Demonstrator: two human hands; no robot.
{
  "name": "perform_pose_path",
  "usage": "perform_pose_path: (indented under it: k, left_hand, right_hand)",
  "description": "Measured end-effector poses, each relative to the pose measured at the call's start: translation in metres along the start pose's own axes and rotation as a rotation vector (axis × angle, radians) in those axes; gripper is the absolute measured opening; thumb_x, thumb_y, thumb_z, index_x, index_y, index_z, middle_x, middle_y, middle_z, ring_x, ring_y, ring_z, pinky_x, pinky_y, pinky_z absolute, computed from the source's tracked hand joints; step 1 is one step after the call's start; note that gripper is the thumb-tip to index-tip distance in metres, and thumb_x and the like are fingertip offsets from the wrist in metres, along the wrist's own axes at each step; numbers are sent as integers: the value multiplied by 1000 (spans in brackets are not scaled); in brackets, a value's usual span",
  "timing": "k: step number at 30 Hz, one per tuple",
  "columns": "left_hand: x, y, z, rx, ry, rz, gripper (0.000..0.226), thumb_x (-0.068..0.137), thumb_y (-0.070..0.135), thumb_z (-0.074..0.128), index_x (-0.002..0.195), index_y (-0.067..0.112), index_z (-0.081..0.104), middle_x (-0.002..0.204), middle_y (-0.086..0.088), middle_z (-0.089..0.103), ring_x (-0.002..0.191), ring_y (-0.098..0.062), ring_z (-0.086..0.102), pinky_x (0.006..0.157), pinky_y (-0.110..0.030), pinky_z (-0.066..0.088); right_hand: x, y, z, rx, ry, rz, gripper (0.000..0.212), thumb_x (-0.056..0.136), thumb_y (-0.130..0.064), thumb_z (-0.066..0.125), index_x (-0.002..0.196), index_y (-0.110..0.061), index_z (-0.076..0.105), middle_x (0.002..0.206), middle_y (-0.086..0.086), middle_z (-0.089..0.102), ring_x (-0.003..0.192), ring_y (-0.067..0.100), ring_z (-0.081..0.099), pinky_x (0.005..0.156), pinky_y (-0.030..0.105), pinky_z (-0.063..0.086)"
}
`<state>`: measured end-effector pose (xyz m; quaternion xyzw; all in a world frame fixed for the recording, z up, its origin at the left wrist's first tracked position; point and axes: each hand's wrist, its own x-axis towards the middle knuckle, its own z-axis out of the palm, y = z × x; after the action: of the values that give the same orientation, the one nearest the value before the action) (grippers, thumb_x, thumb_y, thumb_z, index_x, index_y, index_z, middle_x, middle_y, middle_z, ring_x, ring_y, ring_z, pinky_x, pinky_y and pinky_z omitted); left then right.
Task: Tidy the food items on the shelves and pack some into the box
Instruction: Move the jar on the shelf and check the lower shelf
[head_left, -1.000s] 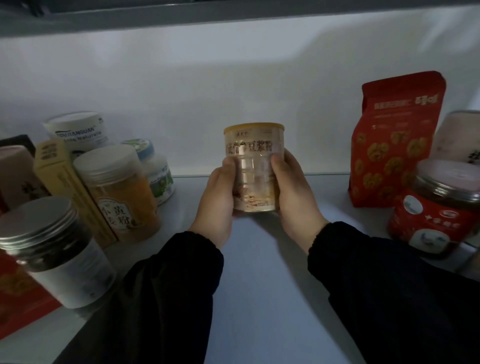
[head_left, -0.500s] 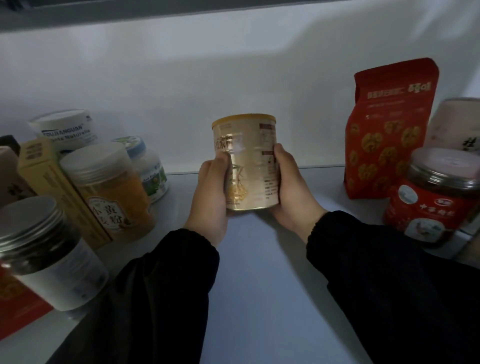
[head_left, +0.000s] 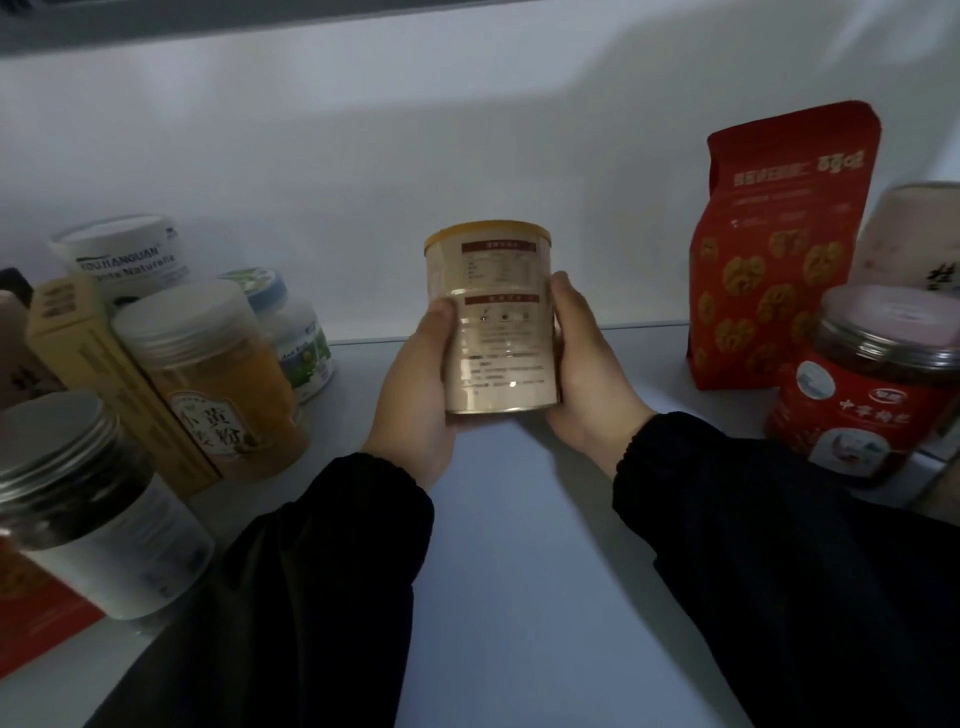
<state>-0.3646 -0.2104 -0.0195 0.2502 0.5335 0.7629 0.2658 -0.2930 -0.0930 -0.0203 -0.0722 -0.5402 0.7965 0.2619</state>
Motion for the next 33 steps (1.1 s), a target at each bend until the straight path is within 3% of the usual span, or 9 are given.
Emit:
perform_pose_path:
  k: [3, 9, 15, 17, 19, 22, 26, 28, 33]
  left_hand:
    - [-2, 1, 0, -44, -25, -87, 57, 107, 58, 27, 126, 24, 69, 122, -7, 76, 114, -26, 72, 95, -57, 57]
    - [0, 0, 3, 24, -15, -52, 52, 110, 52, 26, 119, 27, 71, 112, 0, 79, 104, -17, 76, 81, -40, 61]
    - [1, -2, 2, 44, 13, -65, 53, 110, 55, 27, 119, 26, 71, 111, -1, 79, 104, -18, 76, 94, -48, 57]
    - [0, -1, 2, 70, 30, -39, 56, 105, 64, 37, 130, 23, 66, 118, -3, 78, 108, -21, 75, 96, -53, 58]
    - [0, -2, 3, 97, 24, -23, 77, 84, 73, 60, 140, 20, 57, 125, -5, 75, 113, -24, 73, 94, -58, 58]
    - [-1, -3, 1, 88, 61, -4, 80, 72, 62, 75, 136, 17, 58, 121, -6, 76, 108, -26, 75, 94, -60, 58]
    - [-1, -1, 4, -10, -16, -30, 42, 101, 53, 49, 119, 24, 74, 119, -8, 77, 110, -27, 74, 95, -52, 57]
    - [1, -1, 3, -67, -36, -47, 48, 108, 51, 33, 116, 27, 74, 120, -6, 77, 111, -25, 73, 94, -49, 57]
    - [2, 1, 3, -57, -31, -96, 55, 108, 57, 27, 122, 27, 70, 121, -5, 76, 113, -26, 73, 100, -59, 54]
  right_hand:
    - [0, -2, -4, 80, -21, 41, 59, 110, -55, 24, 127, -18, 67, 123, 10, 75, 119, 25, 70, 105, 46, 53]
    - [1, 0, -1, 49, 14, 23, 60, 110, -56, 26, 134, -17, 65, 127, 11, 74, 121, 27, 69, 111, 53, 49]
    - [4, 3, -4, 8, 45, -35, 57, 111, -53, 27, 134, -16, 64, 128, 12, 73, 122, 28, 69, 111, 55, 49]
    - [4, 3, -1, -24, 47, -65, 60, 108, -57, 35, 141, -13, 59, 132, 14, 70, 124, 30, 67, 111, 57, 48]
    - [6, 5, 1, -65, 57, -78, 68, 98, -64, 48, 141, -13, 58, 132, 14, 70, 124, 32, 67, 109, 59, 49]
    - [7, 6, -1, -94, 65, -83, 64, 98, -61, 51, 139, -13, 60, 130, 15, 71, 122, 33, 68, 107, 60, 51]
    - [8, 2, -8, 55, 74, 44, 70, 105, -61, 35, 140, -5, 61, 131, 21, 69, 124, 37, 66, 113, 59, 45]
    - [9, 2, -7, 88, 48, 62, 74, 105, -62, 31, 141, -4, 60, 134, 22, 68, 127, 37, 63, 115, 57, 44]
    - [8, 5, -2, 113, 55, 53, 65, 109, -58, 26, 125, -12, 69, 122, 15, 74, 118, 30, 69, 111, 50, 49]
